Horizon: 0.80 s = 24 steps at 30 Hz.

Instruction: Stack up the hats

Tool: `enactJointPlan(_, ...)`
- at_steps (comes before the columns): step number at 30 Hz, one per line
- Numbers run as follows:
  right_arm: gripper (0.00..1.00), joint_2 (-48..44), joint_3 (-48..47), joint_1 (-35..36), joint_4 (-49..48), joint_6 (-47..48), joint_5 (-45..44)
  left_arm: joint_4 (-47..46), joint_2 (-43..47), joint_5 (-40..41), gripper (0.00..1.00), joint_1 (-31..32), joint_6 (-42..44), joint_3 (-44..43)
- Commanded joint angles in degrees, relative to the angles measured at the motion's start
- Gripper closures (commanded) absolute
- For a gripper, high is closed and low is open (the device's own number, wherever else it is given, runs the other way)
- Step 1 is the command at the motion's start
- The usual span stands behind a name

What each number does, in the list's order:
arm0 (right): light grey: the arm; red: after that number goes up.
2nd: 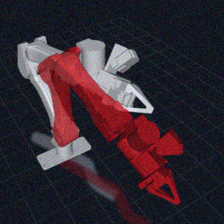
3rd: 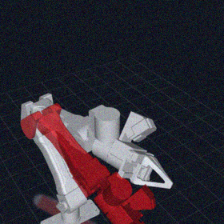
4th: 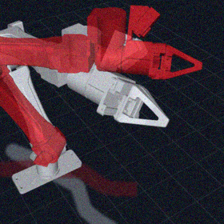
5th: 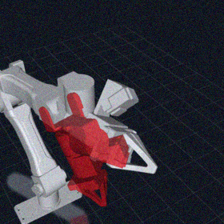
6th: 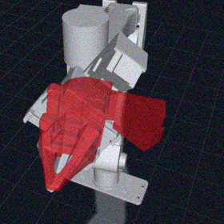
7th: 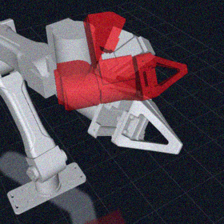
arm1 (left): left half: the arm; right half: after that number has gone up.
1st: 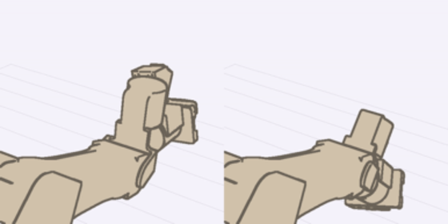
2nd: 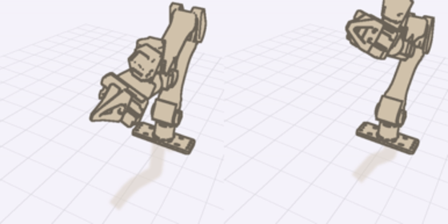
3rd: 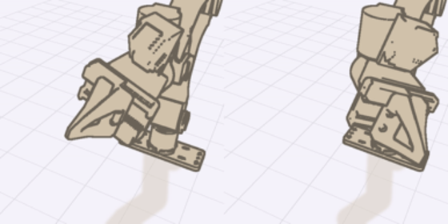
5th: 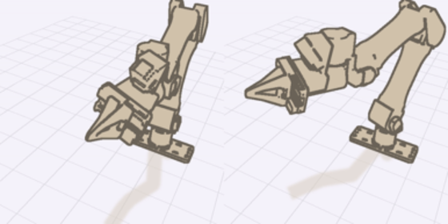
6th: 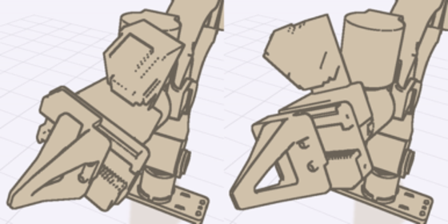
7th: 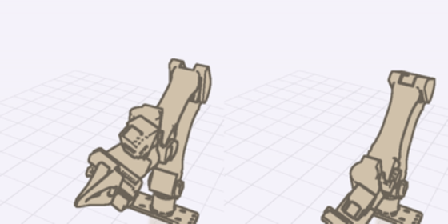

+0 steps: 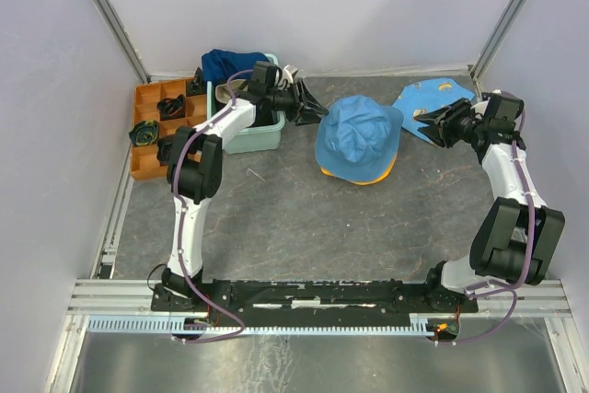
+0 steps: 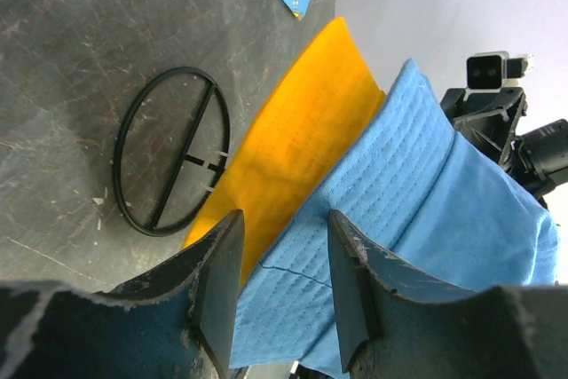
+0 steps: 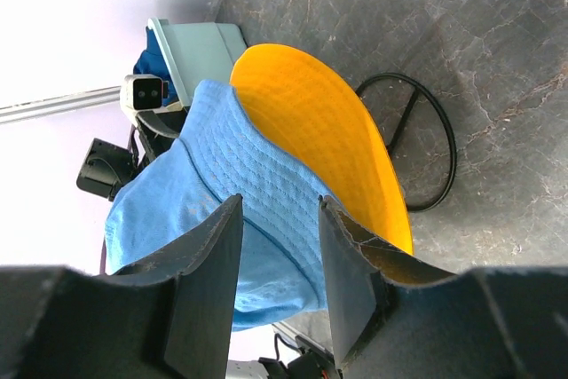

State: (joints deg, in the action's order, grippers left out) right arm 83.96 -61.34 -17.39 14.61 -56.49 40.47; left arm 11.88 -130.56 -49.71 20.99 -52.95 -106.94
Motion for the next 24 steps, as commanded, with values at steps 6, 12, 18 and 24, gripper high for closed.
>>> enactJointPlan(6,0.52,-3.3,0.0,-0.3,1.2,1.7,0.3,-9.4,7.3,-3.6,0.51,-1.8,-6.9,4.4)
enactJointPlan(12,0.52,-4.0,0.2,-0.3,2.1,2.1,0.0,-14.4,6.6,-5.6,0.50,-2.2,-10.4,5.8)
enactJointPlan(18,0.52,-4.1,-0.5,-0.4,2.5,2.0,0.1,-14.4,5.4,-6.6,0.50,-1.7,-10.1,6.3)
enactJointPlan(24,0.51,-4.2,-1.3,-0.3,2.3,1.4,0.2,-10.4,3.9,-5.7,0.49,-1.6,-7.3,4.1)
